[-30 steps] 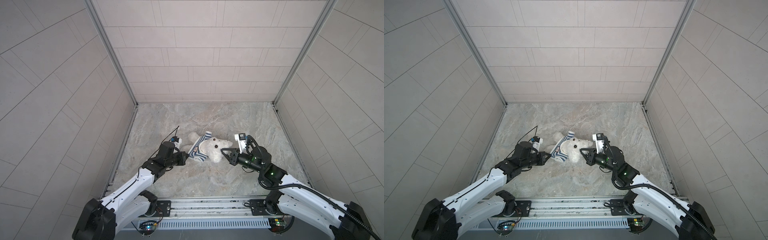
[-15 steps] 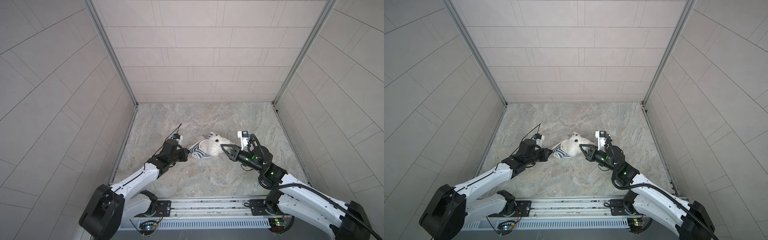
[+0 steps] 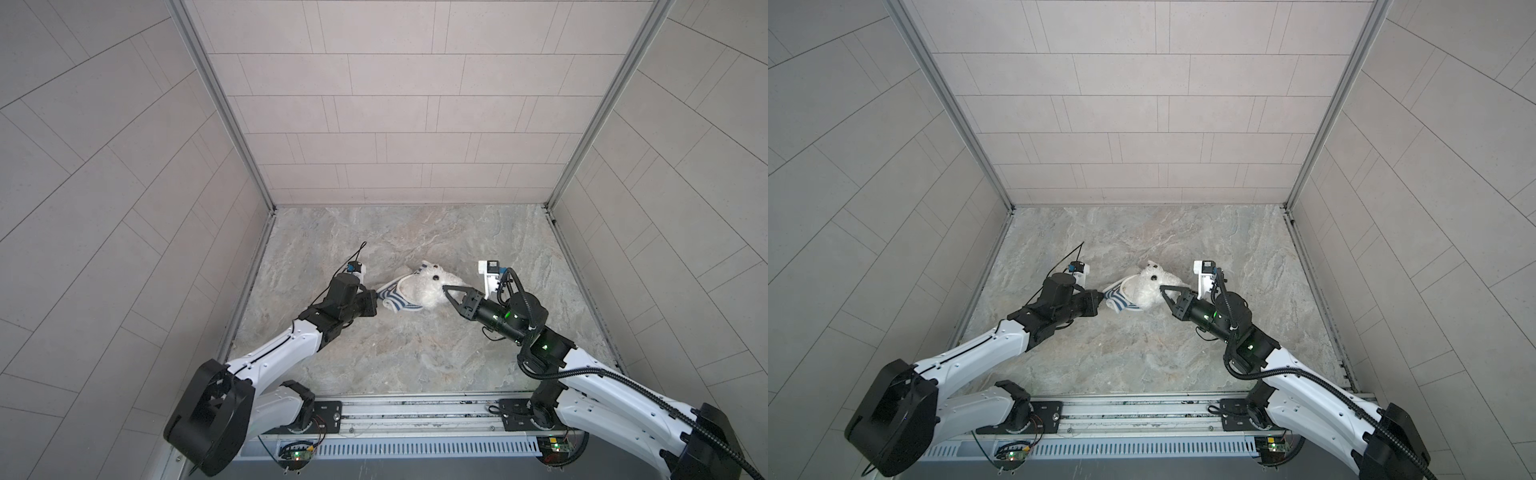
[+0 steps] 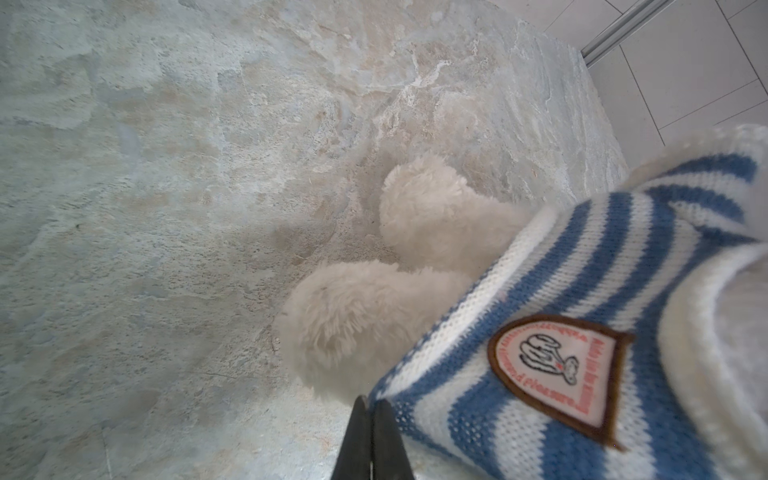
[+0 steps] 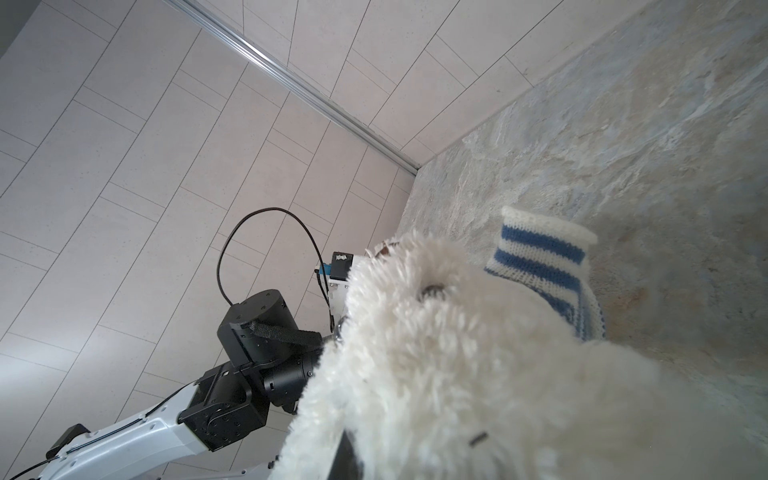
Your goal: Dress the teddy bear
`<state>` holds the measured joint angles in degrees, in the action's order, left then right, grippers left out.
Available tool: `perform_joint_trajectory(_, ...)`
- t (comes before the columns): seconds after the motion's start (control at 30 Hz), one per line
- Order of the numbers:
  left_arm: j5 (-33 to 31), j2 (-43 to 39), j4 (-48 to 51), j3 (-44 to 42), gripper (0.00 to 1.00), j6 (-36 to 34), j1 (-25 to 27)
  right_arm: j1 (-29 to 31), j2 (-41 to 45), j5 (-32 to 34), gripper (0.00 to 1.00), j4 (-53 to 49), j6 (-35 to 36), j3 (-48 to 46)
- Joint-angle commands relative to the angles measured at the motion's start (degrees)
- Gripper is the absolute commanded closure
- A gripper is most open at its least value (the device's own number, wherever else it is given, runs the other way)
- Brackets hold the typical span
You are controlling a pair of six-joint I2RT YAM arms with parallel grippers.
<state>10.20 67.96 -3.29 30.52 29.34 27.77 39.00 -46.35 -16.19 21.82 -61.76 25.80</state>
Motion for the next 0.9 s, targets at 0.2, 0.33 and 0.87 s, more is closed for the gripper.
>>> perform_joint_trajectory(0.2, -8.7, 5.1, 5.6, 1.4, 1.00, -0.8, -1.2, -0.7, 2.0, 5.5, 1.00, 13.0, -2.7, 4.6)
perform_joint_trajectory(0.33, 1.2, 4.9, -3.2, 1.6, 1.00, -0.1, -0.2, -0.7, 1.8, 5.8, 1.00, 12.4, -3.4, 4.6)
perform_joint_trajectory(0.87, 1.6, -15.1, 1.3, -3.7, 0.39, 2.7, 4.8, -0.6, 2.6, 14.7, 1.00, -8.8, -8.1, 7.7)
